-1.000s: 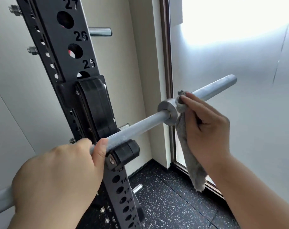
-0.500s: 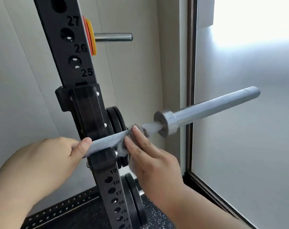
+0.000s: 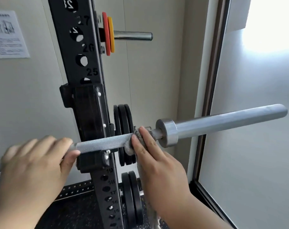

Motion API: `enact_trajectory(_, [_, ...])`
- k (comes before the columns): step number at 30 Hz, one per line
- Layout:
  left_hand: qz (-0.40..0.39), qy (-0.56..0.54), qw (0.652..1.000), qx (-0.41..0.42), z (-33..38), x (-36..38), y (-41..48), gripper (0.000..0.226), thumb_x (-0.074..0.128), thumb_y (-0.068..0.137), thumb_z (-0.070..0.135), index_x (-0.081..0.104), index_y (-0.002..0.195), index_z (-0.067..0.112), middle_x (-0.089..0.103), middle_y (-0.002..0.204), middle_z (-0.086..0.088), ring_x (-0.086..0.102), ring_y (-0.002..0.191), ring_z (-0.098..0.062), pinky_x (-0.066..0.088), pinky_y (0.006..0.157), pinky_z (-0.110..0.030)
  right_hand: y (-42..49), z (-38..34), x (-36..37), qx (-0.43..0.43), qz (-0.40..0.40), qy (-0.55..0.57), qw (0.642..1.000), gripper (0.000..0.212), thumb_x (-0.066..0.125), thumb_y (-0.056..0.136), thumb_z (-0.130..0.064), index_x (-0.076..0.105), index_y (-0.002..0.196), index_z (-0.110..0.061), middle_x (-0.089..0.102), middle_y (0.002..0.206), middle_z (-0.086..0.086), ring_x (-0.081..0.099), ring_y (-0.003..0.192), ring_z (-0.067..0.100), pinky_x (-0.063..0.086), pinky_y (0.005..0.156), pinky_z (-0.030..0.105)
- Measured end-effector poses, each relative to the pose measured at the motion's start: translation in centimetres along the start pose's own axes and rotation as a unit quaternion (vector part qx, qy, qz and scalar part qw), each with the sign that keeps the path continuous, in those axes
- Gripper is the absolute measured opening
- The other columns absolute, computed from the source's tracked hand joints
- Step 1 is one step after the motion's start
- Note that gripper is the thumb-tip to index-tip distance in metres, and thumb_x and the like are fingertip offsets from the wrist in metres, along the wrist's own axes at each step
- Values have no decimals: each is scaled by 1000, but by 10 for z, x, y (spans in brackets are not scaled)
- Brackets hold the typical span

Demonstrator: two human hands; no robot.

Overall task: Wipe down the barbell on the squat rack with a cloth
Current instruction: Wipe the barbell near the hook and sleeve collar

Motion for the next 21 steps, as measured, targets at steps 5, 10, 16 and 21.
enact_trajectory(5, [9,7,1000,-4,7,-7,14,55,29,108,49,52,71,16,37,58,-2,45,54,-33,37,52,-46,2,8,1,48,58,7,997,80,76,80,0,51,153,-21,34,167,-5,72,110,17,62,68,33])
enact_trajectory(10, [-56,14,998,-9,10,-10,22,62,26,106,48,52,56,22,38,44,4,41,38,-26,27,48,-24,6,-21,29,-43,23,71,996,56,48,104,-13,40,158,-22,31,168,-3,51,142,13,57,100,30])
enact_trajectory(16, [-196,26,980,-16,5,7,36,69,7,101,61,56,70,23,59,63,3,57,61,-18,48,62,-33,3,-13,16,60,122,44,990,61,72,93,-1,54,150,-13,36,165,1,48,145,14,53,107,32])
enact_trajectory(21, [-225,-33,974,-10,5,10,37,67,13,105,58,52,68,18,61,65,1,60,64,-20,54,70,-34,3,-37,26,-13,60,-15,998,53,57,101,-23,46,152,-34,39,163,-14,70,111,12,63,84,33])
Point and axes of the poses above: each hand's wrist, its own y-axis towards the middle knuckle, its own x-axis out of the palm, z = x × y, the point moved 9 cm from there along y, towards the middle knuckle
